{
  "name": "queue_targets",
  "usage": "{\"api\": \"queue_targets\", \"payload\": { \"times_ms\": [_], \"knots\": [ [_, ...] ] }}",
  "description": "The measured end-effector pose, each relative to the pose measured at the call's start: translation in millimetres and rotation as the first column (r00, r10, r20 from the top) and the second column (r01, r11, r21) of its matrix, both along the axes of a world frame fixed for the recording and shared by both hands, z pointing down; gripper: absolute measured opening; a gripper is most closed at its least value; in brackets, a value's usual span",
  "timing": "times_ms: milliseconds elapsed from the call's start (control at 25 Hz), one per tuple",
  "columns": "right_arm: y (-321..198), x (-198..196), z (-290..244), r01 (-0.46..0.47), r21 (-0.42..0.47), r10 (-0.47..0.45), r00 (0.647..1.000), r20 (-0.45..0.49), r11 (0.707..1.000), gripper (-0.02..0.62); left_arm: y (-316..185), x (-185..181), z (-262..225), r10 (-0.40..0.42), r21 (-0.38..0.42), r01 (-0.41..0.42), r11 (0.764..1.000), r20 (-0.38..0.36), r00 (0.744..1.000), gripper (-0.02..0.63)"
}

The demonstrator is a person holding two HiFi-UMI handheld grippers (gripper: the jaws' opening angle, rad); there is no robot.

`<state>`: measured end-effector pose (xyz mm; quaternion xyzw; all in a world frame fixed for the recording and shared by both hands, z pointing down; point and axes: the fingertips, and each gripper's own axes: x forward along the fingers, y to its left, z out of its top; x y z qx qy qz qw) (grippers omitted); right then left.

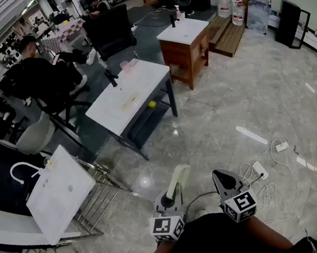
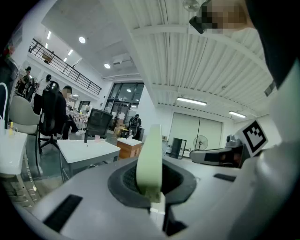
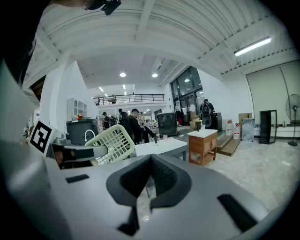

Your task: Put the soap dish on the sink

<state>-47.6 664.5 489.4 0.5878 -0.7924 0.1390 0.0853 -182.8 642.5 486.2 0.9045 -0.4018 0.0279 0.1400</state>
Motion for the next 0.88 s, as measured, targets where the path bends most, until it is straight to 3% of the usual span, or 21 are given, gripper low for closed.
{"api": "queue_targets", "payload": {
  "times_ms": [160,320,600,880],
  "knots": [
    [-4,7,-7,-0.043,0.026,0.043,0.999,-0.011,0.999,-0.003,-6,8,0,0.003,-0.014,-0.003,1.0,-0.006,1.0,0.026],
    [-9,4,-9,-0.02,0.069,0.024,0.998,-0.056,0.997,-0.002,-11,12,-1,0.021,-0.01,-0.021,1.0,-0.002,1.0,0.026],
    [-36,5,-4,-0.015,0.073,0.013,1.0,0.027,0.997,-0.003,-43,19,2,0.045,-0.027,-0.046,0.999,-0.021,0.999,0.025],
    [-86,23,18,-0.068,-0.045,0.072,0.994,0.084,0.997,-0.002,-100,30,17,0.057,-0.074,-0.06,0.995,-0.037,0.998,0.026]
  ]
}}
